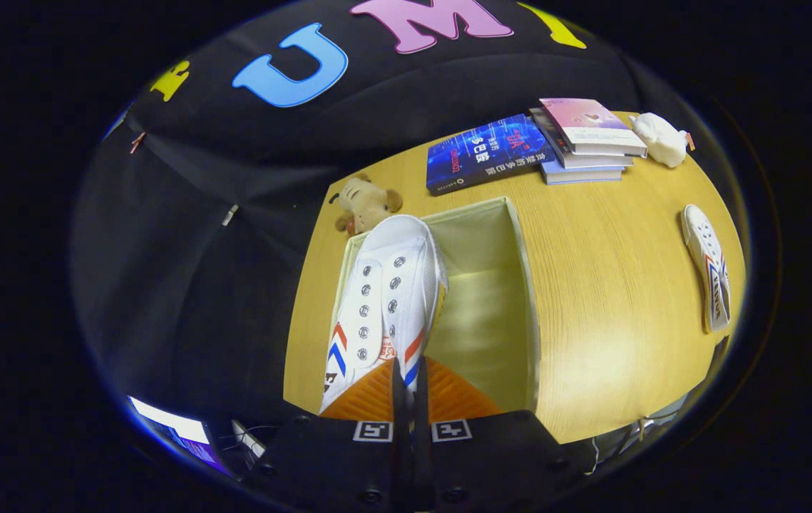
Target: Open the storage box then place both shoes into the box .Put the left shoe in first, then the right shoe, with the right side of both shoes facing outward in a uniform manner.
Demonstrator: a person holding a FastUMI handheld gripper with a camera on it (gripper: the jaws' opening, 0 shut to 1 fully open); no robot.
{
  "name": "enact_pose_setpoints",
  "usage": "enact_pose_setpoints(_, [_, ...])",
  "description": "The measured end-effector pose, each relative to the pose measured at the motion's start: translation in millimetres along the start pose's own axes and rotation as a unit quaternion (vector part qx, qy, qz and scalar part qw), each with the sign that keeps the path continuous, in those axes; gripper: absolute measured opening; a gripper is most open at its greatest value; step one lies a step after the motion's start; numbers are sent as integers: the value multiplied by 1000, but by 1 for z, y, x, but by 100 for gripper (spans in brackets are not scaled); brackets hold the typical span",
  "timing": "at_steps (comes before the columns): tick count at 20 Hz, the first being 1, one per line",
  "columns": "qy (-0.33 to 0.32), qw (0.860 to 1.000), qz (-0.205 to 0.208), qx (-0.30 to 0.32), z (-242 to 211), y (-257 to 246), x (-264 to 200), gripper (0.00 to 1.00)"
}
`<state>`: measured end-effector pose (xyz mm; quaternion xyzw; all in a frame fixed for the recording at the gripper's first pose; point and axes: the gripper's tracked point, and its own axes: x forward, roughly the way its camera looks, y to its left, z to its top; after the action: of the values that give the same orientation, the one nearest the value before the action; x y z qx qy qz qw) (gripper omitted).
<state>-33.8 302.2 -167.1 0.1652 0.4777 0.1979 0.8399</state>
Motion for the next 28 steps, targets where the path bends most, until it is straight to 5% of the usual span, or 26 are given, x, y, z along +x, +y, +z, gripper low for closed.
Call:
enact_pose_setpoints(14, [88,994,-64,-22,-35,-13,83,8])
enact_pose_setpoints(18, [88,995,-40,-27,-32,-5,80,34])
enact_pose_setpoints(20, [81,996,-29,-37,-31,-2,68,54])
enact_pose_setpoints(22, [72,996,-17,-56,-31,-3,49,89])
enact_pose_setpoints(28, [10,993,2,-116,-4,-21,-26,99])
